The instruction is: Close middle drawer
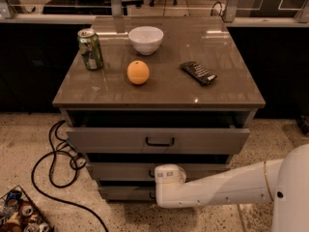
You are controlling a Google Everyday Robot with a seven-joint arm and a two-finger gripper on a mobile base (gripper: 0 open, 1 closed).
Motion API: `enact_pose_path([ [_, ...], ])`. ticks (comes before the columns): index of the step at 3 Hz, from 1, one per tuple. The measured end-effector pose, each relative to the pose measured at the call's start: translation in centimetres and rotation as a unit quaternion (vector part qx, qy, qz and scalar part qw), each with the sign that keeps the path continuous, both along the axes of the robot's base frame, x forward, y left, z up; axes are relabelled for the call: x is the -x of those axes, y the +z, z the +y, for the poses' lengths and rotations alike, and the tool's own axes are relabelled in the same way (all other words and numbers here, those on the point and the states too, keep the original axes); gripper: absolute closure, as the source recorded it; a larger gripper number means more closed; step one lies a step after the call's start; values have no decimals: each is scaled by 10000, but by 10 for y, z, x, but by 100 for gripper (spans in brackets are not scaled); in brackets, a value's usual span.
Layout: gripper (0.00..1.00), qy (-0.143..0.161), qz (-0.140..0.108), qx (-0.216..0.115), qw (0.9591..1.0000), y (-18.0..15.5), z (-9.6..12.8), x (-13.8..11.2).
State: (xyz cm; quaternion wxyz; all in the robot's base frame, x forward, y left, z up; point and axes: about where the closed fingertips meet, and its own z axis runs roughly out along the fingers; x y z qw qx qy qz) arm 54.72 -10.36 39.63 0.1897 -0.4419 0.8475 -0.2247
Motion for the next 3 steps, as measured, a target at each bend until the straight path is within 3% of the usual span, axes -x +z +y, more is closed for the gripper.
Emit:
enact_pose_path([
  [2, 12, -6, 12, 7, 10000, -2, -1, 0],
  [3, 0, -9, 18, 10, 10000, -2, -2, 1],
])
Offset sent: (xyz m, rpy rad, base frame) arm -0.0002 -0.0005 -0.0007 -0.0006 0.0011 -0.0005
